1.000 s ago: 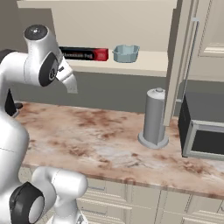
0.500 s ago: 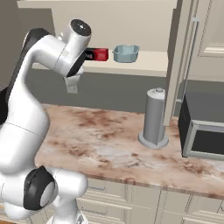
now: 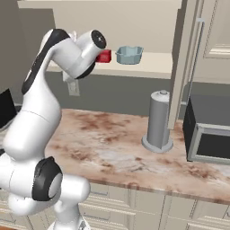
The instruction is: Retrieve the tupperware and aluminum foil from the cabinet and place them on the dining counter near the plate with lemons to prepare for storing leftovers.
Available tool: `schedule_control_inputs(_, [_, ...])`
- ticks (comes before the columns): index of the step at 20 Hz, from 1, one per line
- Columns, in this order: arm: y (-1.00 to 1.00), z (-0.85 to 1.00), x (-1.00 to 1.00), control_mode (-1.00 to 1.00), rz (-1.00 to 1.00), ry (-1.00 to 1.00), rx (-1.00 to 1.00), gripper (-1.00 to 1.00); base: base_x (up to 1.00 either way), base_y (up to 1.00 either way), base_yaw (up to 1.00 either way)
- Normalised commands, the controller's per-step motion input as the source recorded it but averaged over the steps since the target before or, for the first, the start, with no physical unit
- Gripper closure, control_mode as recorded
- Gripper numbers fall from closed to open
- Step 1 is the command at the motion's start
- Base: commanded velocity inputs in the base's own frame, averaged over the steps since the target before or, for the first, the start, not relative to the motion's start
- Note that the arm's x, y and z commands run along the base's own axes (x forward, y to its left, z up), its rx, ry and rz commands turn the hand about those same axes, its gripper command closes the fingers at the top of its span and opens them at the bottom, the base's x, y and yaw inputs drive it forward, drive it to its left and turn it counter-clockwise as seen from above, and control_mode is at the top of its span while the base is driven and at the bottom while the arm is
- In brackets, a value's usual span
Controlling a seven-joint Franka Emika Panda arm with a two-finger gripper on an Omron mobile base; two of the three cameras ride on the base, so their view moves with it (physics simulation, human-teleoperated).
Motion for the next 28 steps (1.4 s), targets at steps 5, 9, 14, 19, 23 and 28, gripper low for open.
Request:
schedule_control_inputs(5, [0.19, 0.51, 0.38, -1.0, -0.04, 0.14, 0.04, -1.0, 0.0, 0.0, 0.0])
schedule_control_inputs(9, [0.0, 0.25, 0.27, -1.0, -0.08, 0.19, 0.0, -1.0, 0.0, 0.0, 0.0])
schedule_control_inputs(14, [0.0, 0.0, 0.11, -1.0, -0.1, 0.24, 0.0, -1.0, 0.0, 0.0, 0.0])
schedule_control_inputs(19, [0.0, -0.13, 0.01, -1.0, -0.11, 0.14, 0.14, -1.0, 0.0, 0.0, 0.0])
schedule_control_inputs(23, [0.0, -0.24, 0.01, -1.0, -0.15, 0.07, 0.22, -1.0, 0.0, 0.0, 0.0])
schedule_control_inputs(28, [0.0, -0.15, 0.06, -1.0, -0.16, 0.06, 0.19, -1.0, 0.0, 0.0, 0.0])
